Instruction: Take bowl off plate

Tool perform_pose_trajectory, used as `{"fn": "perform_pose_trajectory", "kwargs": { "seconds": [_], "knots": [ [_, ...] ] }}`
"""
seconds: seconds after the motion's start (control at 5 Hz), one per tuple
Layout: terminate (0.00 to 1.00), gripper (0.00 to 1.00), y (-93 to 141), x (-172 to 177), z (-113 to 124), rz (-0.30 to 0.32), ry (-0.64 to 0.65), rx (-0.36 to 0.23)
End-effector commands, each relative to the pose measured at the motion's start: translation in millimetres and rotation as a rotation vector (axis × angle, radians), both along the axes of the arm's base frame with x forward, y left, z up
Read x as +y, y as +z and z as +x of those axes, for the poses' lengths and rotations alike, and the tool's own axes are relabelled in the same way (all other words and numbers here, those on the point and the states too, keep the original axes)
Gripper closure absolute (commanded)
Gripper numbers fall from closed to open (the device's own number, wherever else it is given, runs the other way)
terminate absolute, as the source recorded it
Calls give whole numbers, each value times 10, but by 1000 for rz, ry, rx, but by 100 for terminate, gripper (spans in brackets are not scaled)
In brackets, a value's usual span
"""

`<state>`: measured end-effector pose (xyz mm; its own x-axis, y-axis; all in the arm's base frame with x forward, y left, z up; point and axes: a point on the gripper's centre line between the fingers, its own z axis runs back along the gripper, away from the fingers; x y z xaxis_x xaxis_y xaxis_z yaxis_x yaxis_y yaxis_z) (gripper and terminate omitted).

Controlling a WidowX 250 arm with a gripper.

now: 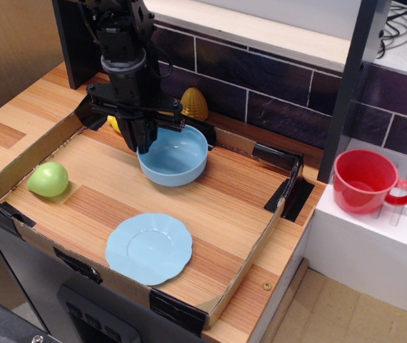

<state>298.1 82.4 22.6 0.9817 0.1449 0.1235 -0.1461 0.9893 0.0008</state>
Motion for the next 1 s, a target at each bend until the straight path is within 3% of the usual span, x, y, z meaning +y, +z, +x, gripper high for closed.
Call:
{"fn": "perform_pose_trajectory", "kwargs": {
  "seconds": [0.0,0.4,0.6,0.8],
  "knots": [
    [0,0,246,58,-39,-10,10,-50],
    [0,0,632,-10,-95,-1,49,-134],
    [0,0,632,-10,-95,-1,49,-134],
    [100,0,632,-10,-95,-1,49,-134]
  ]
}}
